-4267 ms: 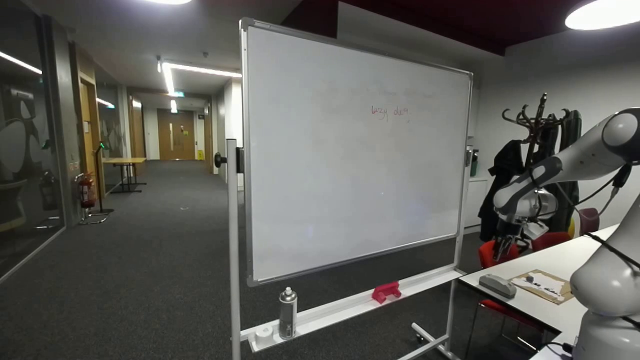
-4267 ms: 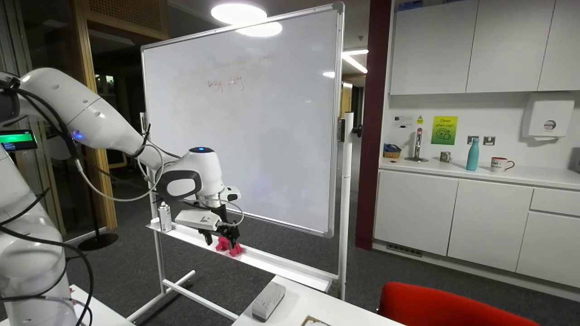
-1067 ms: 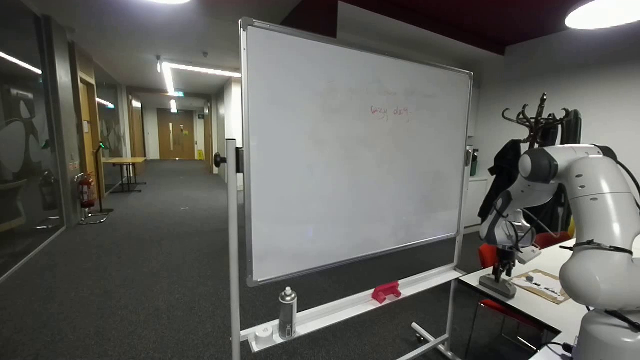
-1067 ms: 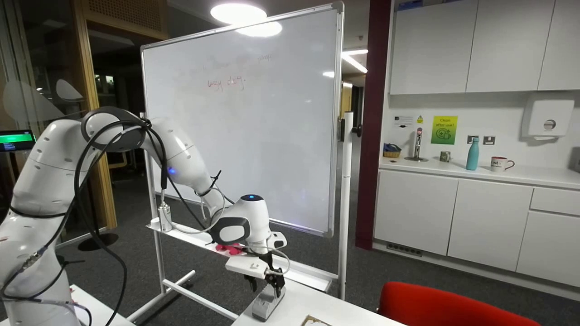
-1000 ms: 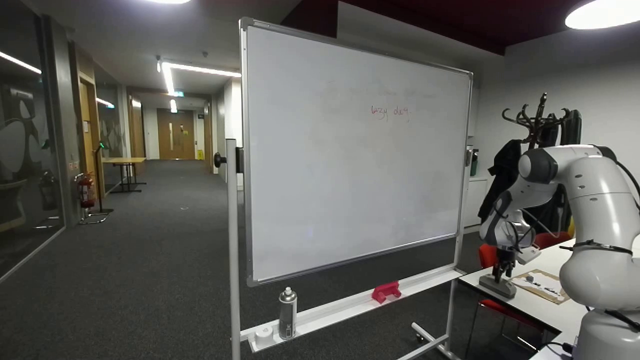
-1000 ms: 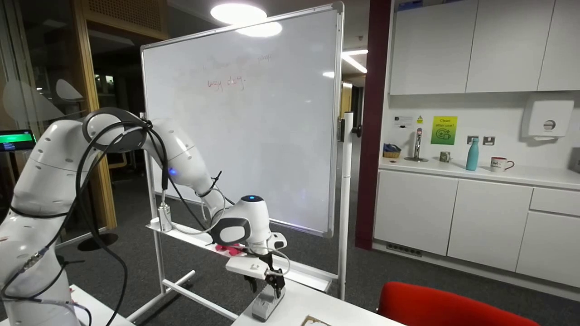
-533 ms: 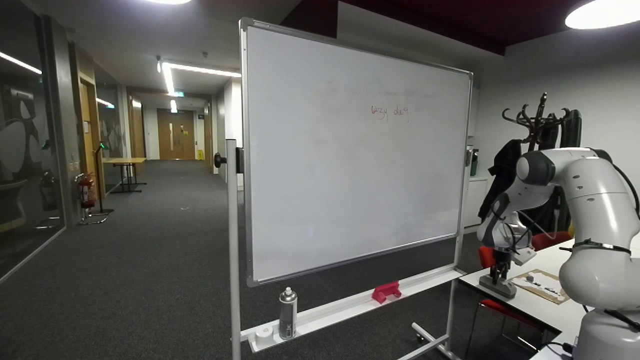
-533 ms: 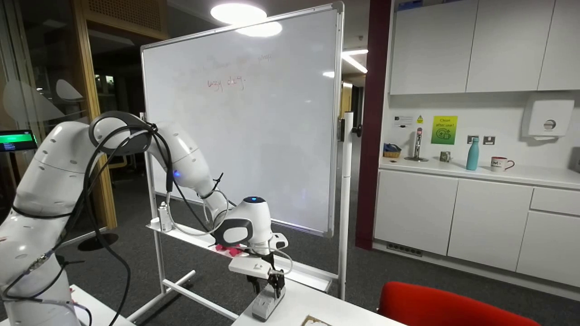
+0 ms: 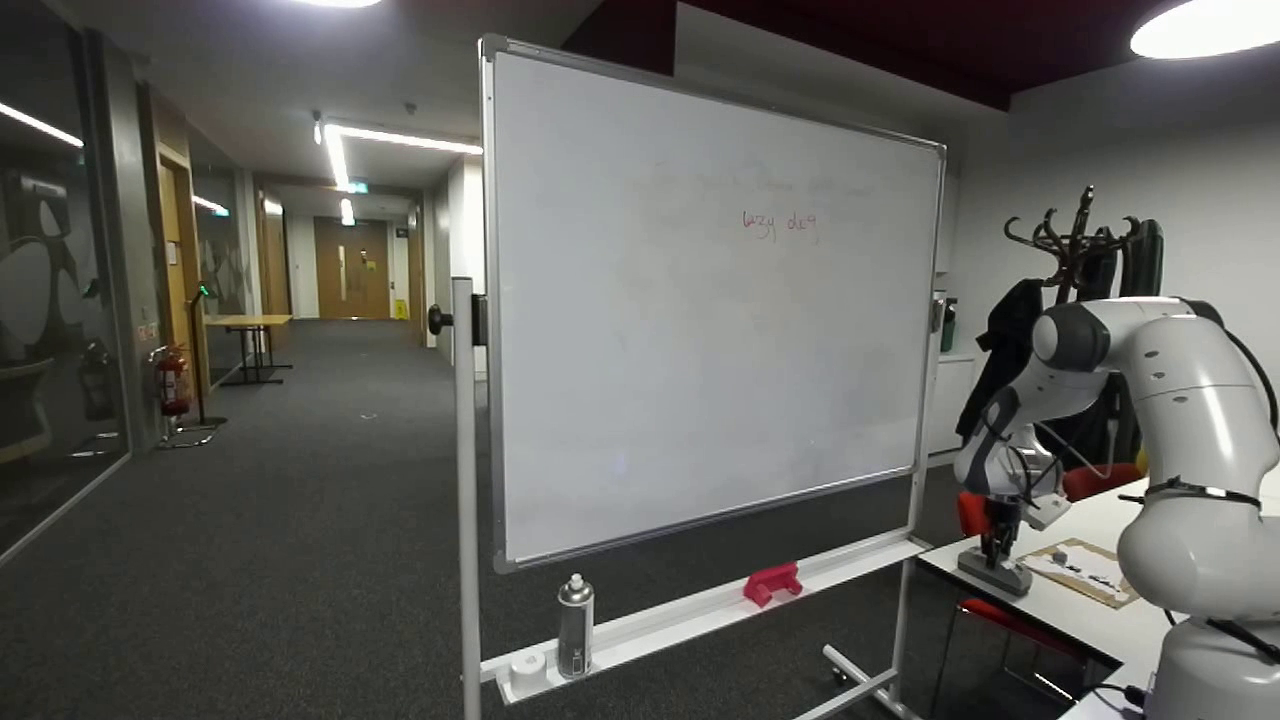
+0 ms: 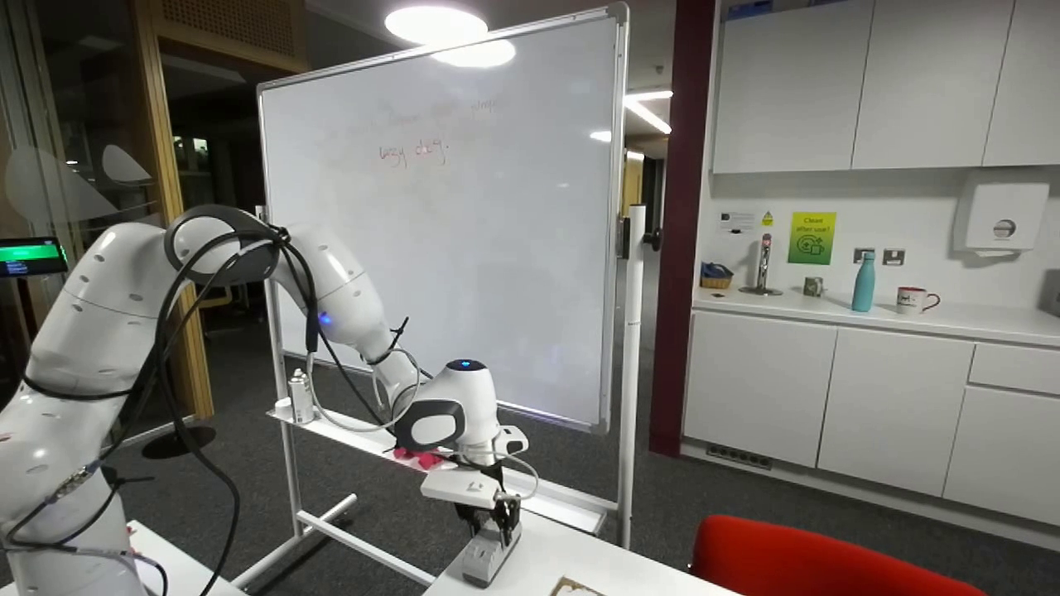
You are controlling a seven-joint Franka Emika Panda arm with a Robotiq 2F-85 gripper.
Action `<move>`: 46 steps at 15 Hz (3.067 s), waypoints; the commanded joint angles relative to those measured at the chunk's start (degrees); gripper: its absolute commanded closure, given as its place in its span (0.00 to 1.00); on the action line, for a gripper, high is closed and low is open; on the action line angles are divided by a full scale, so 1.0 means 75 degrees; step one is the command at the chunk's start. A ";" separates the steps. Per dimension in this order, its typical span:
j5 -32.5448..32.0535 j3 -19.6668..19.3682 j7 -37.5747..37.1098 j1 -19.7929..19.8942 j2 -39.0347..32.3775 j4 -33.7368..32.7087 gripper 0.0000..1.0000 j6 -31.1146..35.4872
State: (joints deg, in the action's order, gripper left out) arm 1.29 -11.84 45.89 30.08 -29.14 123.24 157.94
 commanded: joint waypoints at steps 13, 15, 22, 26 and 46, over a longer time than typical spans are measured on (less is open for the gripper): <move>-0.1328 -0.0238 -0.0901 -0.1050 0.4762 0.3865 0.66 0.0170; -0.2297 -0.0218 -0.1751 -0.1162 0.5304 0.4191 0.66 -0.0010; -0.3261 -0.0058 -0.2924 -0.1604 0.5995 0.4458 0.41 -0.1055; -0.3244 -0.0138 -0.2906 -0.1623 0.5939 0.4459 0.41 -0.1063; -0.3109 0.0094 -0.3095 -0.1915 0.6803 0.4740 0.66 -0.1487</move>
State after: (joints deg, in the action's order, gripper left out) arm -22.40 -11.88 24.24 17.78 15.47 156.81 150.09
